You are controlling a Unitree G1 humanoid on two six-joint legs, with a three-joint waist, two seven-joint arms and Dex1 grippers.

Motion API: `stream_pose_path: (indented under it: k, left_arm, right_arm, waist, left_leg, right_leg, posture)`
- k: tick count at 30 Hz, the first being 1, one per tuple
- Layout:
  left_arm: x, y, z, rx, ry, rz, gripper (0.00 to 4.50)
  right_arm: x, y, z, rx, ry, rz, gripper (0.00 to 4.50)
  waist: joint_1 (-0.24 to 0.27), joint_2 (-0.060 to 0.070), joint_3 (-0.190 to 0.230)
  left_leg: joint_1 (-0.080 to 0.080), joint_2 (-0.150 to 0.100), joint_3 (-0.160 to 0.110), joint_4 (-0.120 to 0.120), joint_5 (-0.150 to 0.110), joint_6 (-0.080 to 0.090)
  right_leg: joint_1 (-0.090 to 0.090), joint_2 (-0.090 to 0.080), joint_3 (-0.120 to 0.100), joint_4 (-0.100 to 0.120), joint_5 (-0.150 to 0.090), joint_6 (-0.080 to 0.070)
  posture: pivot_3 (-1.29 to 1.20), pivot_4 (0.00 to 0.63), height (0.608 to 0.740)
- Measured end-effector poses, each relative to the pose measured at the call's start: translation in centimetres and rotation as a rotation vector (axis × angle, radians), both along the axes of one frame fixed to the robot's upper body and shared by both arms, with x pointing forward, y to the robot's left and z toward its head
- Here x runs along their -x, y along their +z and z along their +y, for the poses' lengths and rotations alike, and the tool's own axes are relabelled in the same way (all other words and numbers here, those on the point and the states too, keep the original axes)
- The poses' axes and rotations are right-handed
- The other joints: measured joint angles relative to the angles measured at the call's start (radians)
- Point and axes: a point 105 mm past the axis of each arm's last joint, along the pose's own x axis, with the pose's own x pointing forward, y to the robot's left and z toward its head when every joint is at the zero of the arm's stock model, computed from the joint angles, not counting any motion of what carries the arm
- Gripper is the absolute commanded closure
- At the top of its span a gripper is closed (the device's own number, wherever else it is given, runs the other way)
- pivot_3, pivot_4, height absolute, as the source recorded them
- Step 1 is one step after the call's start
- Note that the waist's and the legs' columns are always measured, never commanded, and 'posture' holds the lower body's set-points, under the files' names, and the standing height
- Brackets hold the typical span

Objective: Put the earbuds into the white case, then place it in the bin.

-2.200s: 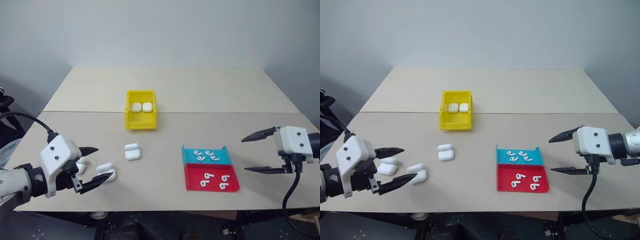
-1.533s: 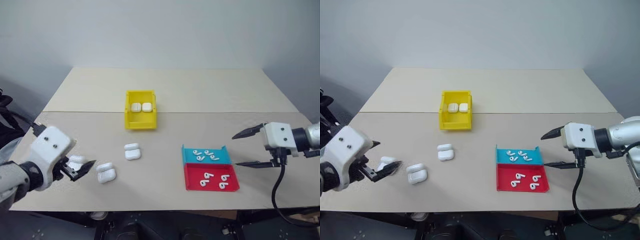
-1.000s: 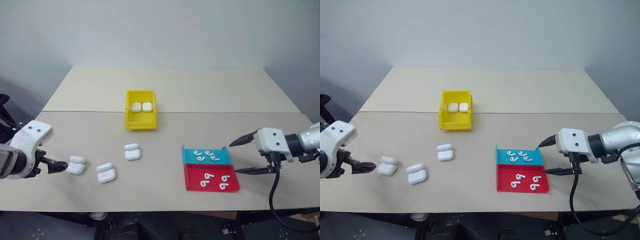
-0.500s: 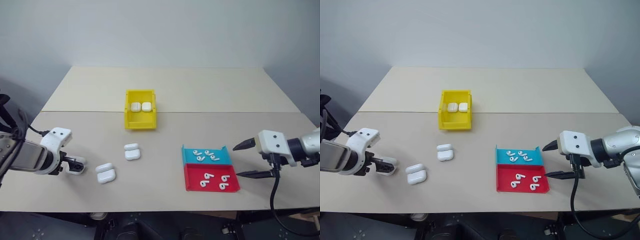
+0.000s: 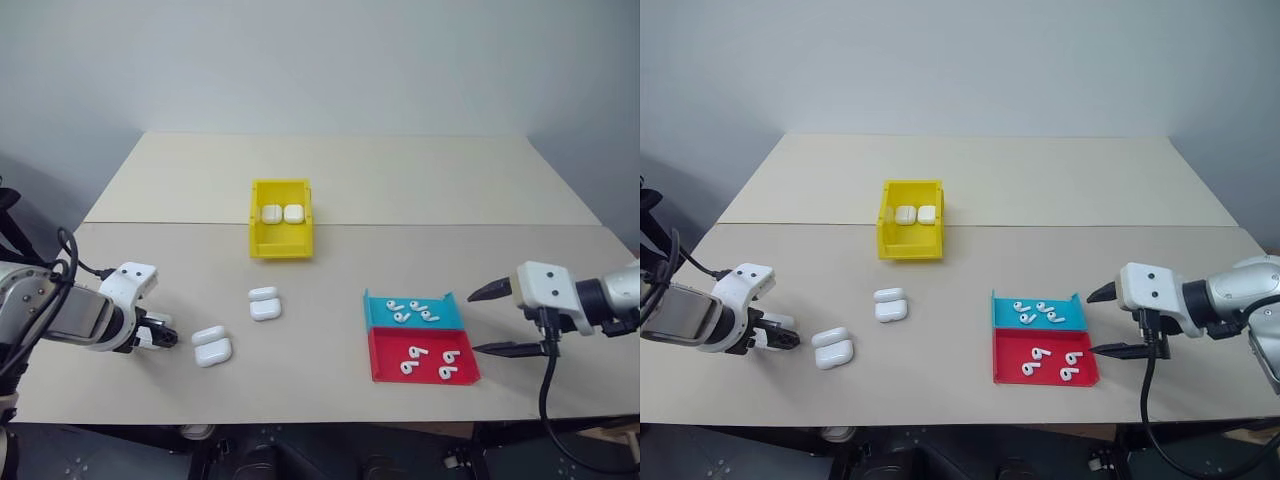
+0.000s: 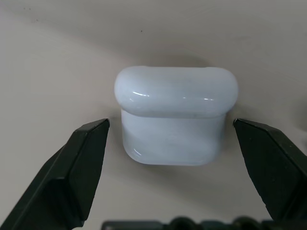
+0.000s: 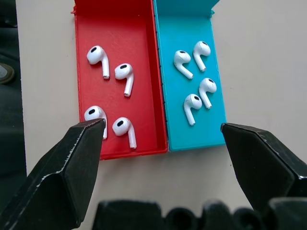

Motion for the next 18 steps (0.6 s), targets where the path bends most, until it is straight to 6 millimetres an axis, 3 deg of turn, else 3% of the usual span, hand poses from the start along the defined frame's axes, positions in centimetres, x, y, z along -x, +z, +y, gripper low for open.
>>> stream_pose_path:
  k: [2, 5, 9, 18]
  left_arm:
    - [0.01, -0.02, -0.04, 0.004, 0.000, 0.001, 0.00]
    - [-0.01, -0.08, -0.10, 0.006, -0.001, 0.002, 0.55]
    - [-0.02, -0.16, -0.33, 0.017, -0.008, 0.004, 1.73]
    - [-0.22, 0.03, -0.48, -0.009, -0.017, -0.017, 1.73]
  right_arm:
    - [-0.04, -0.01, -0.05, 0.004, -0.003, -0.003, 0.04]
    - [-0.13, 0.07, -0.07, 0.008, -0.006, -0.009, 0.00]
    - [-0.19, 0.09, -0.12, 0.014, -0.009, -0.013, 0.00]
    - [-0.37, 0.18, -0.15, 0.011, -0.018, -0.024, 0.00]
  waist:
    - [0.000, 0.000, 0.000]
    - [0.000, 0.000, 0.000]
    - [-0.001, 0.000, 0.000]
    - [0.000, 0.000, 0.000]
  left_leg:
    - [0.000, 0.000, 0.000, 0.000, 0.000, 0.000]
    - [0.000, 0.000, 0.000, 0.000, 0.000, 0.000]
    - [0.000, 0.000, 0.000, 0.000, 0.000, 0.000]
    - [0.000, 0.000, -0.001, 0.000, 0.000, -0.001]
  right_leg:
    - [0.000, 0.000, 0.000, 0.000, 0.000, 0.000]
    - [0.000, 0.000, 0.000, 0.000, 0.000, 0.000]
    - [0.000, 0.000, 0.000, 0.000, 0.000, 0.000]
    - [0.001, 0.000, 0.000, 0.000, 0.000, 0.000]
  posture:
    - [0.00, 0.150, 0.740]
    - [0.00, 0.150, 0.740]
    - [0.00, 0.150, 0.740]
    - [0.00, 0.150, 0.740]
